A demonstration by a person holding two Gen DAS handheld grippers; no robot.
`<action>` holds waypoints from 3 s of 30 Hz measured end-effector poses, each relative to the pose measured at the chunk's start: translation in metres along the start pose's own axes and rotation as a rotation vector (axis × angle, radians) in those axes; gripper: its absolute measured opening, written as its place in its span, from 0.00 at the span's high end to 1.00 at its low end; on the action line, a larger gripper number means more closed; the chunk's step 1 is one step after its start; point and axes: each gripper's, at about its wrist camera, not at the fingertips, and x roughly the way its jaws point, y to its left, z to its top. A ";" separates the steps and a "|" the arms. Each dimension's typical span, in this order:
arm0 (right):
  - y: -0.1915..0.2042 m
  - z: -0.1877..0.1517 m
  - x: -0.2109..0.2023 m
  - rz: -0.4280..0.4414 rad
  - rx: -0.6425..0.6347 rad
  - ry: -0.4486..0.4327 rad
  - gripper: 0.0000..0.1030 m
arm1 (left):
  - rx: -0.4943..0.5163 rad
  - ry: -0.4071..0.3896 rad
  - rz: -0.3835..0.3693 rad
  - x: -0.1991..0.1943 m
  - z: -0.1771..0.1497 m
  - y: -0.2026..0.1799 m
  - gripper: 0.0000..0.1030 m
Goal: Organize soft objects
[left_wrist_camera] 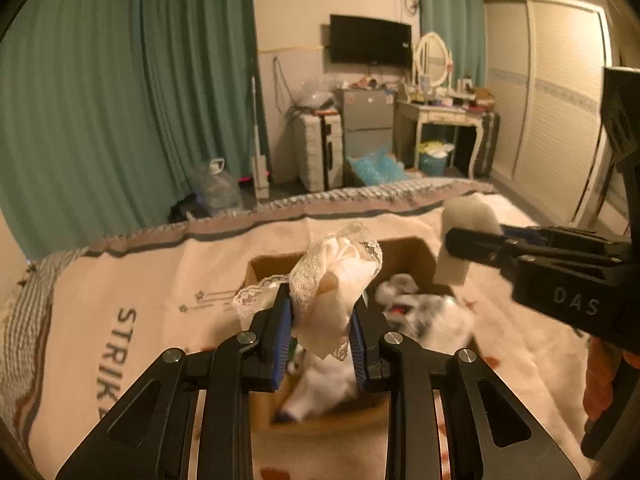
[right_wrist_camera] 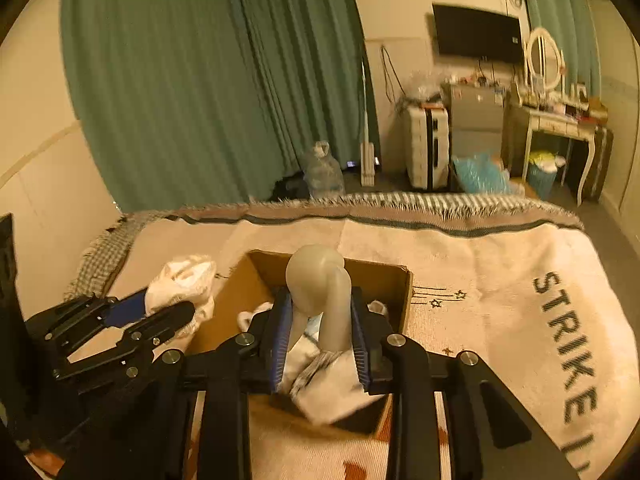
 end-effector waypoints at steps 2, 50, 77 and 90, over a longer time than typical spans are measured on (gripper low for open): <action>-0.011 0.004 0.028 -0.013 0.026 0.032 0.73 | -0.011 0.025 -0.009 0.023 0.000 0.001 0.76; 0.065 -0.103 -0.297 -0.096 -0.056 -0.555 0.00 | -0.048 -0.636 0.185 -0.292 -0.075 0.009 0.09; 0.034 -0.160 -0.195 -0.156 -0.051 -0.424 0.00 | -0.041 -0.418 0.163 -0.204 -0.128 -0.010 0.09; 0.044 -0.165 -0.185 -0.147 -0.079 -0.405 0.00 | -0.059 -0.387 0.141 -0.203 -0.129 -0.005 0.09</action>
